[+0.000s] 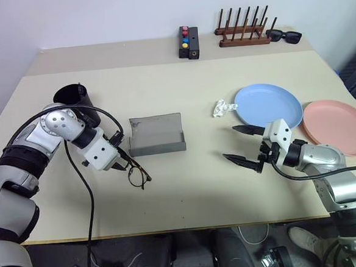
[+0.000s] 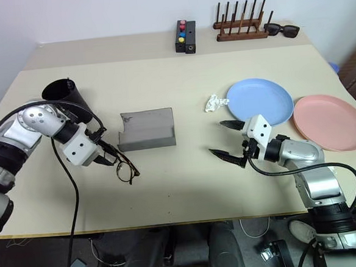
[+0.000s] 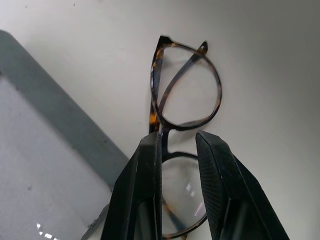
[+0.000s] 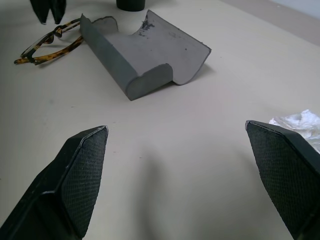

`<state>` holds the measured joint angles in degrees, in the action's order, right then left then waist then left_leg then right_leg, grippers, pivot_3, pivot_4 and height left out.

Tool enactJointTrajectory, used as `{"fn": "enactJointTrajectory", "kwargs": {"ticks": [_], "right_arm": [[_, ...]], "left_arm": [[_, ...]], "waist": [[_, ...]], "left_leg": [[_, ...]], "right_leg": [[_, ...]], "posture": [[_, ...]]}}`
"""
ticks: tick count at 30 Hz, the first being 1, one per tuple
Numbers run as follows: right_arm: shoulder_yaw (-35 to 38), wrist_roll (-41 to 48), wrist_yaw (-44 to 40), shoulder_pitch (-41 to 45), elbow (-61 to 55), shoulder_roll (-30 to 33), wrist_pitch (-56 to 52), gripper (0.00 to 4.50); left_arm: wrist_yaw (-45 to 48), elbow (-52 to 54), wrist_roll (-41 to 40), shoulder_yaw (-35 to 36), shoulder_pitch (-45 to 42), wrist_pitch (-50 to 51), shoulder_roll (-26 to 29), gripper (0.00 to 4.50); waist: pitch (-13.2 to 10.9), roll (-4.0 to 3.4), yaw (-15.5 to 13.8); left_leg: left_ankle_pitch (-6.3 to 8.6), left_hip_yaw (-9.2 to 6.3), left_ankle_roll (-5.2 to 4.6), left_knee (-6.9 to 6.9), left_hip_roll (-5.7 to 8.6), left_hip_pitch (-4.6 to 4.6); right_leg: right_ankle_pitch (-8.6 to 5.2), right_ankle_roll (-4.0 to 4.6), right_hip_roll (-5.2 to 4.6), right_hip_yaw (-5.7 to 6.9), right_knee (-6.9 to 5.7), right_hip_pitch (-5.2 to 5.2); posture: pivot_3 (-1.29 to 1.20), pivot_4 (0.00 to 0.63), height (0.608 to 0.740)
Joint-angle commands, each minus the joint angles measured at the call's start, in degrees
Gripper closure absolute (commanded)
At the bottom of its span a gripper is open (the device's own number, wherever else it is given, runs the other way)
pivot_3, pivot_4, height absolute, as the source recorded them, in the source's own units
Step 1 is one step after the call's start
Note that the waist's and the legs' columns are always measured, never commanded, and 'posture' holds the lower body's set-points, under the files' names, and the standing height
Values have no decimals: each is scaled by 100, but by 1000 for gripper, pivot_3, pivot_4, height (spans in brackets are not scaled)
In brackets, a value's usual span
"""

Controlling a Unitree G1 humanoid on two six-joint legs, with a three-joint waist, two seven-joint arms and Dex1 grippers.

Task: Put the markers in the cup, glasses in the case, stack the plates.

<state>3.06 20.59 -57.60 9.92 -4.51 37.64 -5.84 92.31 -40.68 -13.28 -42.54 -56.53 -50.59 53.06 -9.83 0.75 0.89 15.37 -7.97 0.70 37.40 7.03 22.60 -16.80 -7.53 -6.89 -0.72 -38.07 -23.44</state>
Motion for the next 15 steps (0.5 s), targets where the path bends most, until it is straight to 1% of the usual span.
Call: {"fn": "enactJointTrajectory", "kwargs": {"ticks": [1, 15], "right_arm": [[103, 91, 57, -31, -295, -7, 5, 0], [154, 146, 188, -217, -507, 14, -76, 0]], "left_arm": [[19, -150, 58, 27, -178, -175, -60, 3435], [19, -362, 94, -55, -256, -381, -210, 3435]], "waist": [[0, 0, -2], [0, 0, -2]], "left_leg": [[0, 0, 0, 0, 0, 0], [1, 0, -2, 0, 0, 0]], "right_leg": [[0, 0, 0, 0, 0, 0], [0, 0, 0, 0, 0, 0]], "posture": [[0, 150, 740], [0, 150, 740]]}}
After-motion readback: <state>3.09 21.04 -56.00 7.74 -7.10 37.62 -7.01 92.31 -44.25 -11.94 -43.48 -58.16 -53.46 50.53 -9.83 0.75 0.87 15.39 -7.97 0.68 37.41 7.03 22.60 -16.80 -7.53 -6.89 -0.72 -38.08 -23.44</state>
